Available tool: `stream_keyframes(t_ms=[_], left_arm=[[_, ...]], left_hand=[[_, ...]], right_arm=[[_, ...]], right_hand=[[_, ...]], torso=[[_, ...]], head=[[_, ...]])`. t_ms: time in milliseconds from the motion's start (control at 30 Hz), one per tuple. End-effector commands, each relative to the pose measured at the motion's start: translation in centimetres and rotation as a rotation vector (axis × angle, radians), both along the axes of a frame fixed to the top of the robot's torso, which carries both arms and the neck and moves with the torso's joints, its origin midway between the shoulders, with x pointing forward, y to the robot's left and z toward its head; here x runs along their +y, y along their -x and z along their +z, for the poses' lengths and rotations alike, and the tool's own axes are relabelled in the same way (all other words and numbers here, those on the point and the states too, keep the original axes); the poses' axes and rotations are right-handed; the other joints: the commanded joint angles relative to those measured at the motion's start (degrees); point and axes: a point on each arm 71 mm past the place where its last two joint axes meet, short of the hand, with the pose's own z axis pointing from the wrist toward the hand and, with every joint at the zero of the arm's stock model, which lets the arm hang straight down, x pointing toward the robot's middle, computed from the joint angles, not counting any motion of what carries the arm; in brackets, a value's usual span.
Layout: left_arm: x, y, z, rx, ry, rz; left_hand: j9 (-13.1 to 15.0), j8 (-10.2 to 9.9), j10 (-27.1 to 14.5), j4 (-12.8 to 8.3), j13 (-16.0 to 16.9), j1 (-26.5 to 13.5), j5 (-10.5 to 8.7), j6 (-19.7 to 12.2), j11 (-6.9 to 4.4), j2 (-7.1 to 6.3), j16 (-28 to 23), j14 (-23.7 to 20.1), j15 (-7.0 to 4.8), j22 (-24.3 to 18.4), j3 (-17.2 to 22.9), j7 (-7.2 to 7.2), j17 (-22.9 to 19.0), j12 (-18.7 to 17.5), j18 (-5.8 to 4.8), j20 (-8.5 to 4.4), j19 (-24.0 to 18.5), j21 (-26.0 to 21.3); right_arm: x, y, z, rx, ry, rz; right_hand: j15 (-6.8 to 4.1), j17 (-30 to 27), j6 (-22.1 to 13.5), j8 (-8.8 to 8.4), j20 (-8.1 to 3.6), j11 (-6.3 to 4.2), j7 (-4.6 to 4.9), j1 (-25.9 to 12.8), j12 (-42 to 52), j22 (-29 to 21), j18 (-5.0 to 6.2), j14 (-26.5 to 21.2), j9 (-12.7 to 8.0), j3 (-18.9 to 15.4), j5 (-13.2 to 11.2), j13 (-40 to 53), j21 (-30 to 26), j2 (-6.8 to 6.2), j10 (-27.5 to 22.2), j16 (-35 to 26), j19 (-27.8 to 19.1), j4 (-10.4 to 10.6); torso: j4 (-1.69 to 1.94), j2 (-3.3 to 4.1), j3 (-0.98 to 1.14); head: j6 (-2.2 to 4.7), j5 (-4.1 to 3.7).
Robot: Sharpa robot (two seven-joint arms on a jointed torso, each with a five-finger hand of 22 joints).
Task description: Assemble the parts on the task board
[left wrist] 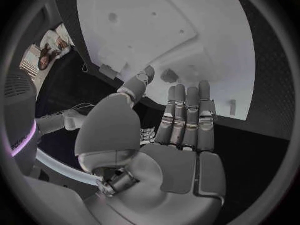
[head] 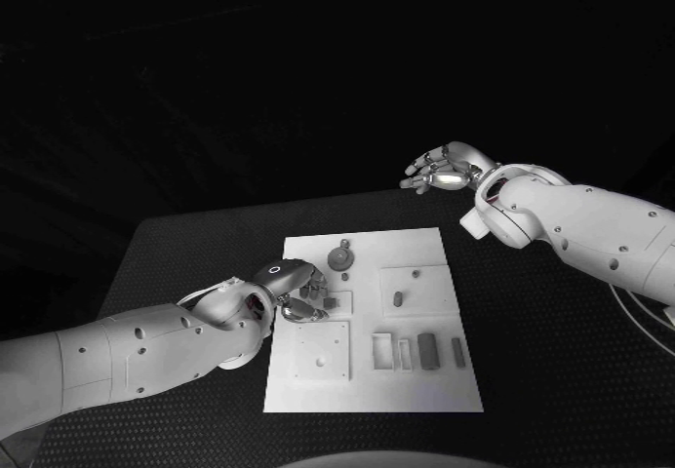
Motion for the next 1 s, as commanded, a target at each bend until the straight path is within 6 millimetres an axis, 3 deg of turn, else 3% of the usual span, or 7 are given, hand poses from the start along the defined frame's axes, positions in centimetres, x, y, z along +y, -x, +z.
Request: stream_keyframes(t_ms=[33, 267, 567, 1000], left_arm=[[-0.24, -0.03, -0.11, 0.006, -0.021, -0.002], [-0.53, -0.15, -0.30, 0.021, -0.035, 0.000], [-0.47, -0.45, -0.48, 0.030, -0.042, 0.017], [-0.50, -0.55, -0.53, 0.041, -0.035, 0.027]], left_hand=[[-0.2, 0.4, 0.1, 0.5, 0.5, -0.3, 0.22, 0.7, -0.69, 0.76, 1.2, 0.2, -0.75, 0.8, 0.0, -0.05, 0.5, 1.7, 0.43, -0.19, 0.9, 0.6], [-0.6, 0.8, 0.4, 0.6, 1.6, 0.4, 0.48, 1.6, -1.58, 2.29, 3.3, 0.9, -1.69, 2.5, 0.3, -0.42, 1.1, 4.9, 0.40, -1.10, 2.1, 1.6], [-1.5, 0.0, 0.0, 1.4, 1.8, 0.2, 1.06, 0.5, -1.64, 3.99, 4.0, 0.9, -2.03, 3.5, 0.7, 0.10, 1.2, 6.1, 0.11, -1.48, 2.2, 1.7], [-2.5, -0.9, -0.3, 1.6, 1.6, 0.1, 1.55, -0.9, -1.36, 4.14, 4.3, 0.7, -2.13, 4.1, 0.9, 0.64, 1.1, 6.6, -0.04, -1.64, 2.1, 1.6]], right_arm=[[0.24, 0.04, -0.01, 0.000, -0.003, 0.018], [0.31, 0.05, -0.01, 0.000, -0.003, 0.020], [0.36, 0.05, -0.02, 0.000, -0.003, 0.021], [0.36, 0.04, -0.03, 0.001, -0.003, 0.021]], right_hand=[[0.32, 0.1, -0.3, 0.24, 0.01, 0.20, 1.91, 0.5, 0.4, 0.1, -0.73, 0.0, -0.1, -0.1, 0.1, -0.1, -0.3, 0.09, 0.0, -0.4, -0.2, -0.4], [0.32, 0.1, -0.3, 0.26, 0.02, 0.20, 1.91, 0.5, 0.4, 0.1, -0.72, 0.1, -0.1, -0.1, 0.1, -0.1, -0.3, 0.13, 0.0, -0.4, -0.2, -0.4], [0.31, 0.2, -0.3, 0.27, 0.03, 0.20, 1.91, 0.5, 0.4, 0.1, -0.70, 0.1, -0.1, -0.1, 0.1, -0.2, -0.4, 0.14, 0.0, -0.4, -0.1, -0.4], [0.31, 0.2, -0.3, 0.29, 0.04, 0.20, 1.90, 0.4, 0.5, 0.2, -0.69, 0.1, -0.1, -0.2, 0.1, -0.2, -0.4, 0.16, 0.0, -0.5, -0.1, -0.4]], torso=[[-0.01, -0.02, 0.02], [-0.01, 0.02, 0.02], [0.02, 0.00, 0.01], [0.06, 0.00, -0.03]], head=[[-0.04, 0.04], [0.03, 0.00], [0.06, 0.00], [0.01, -0.07]])
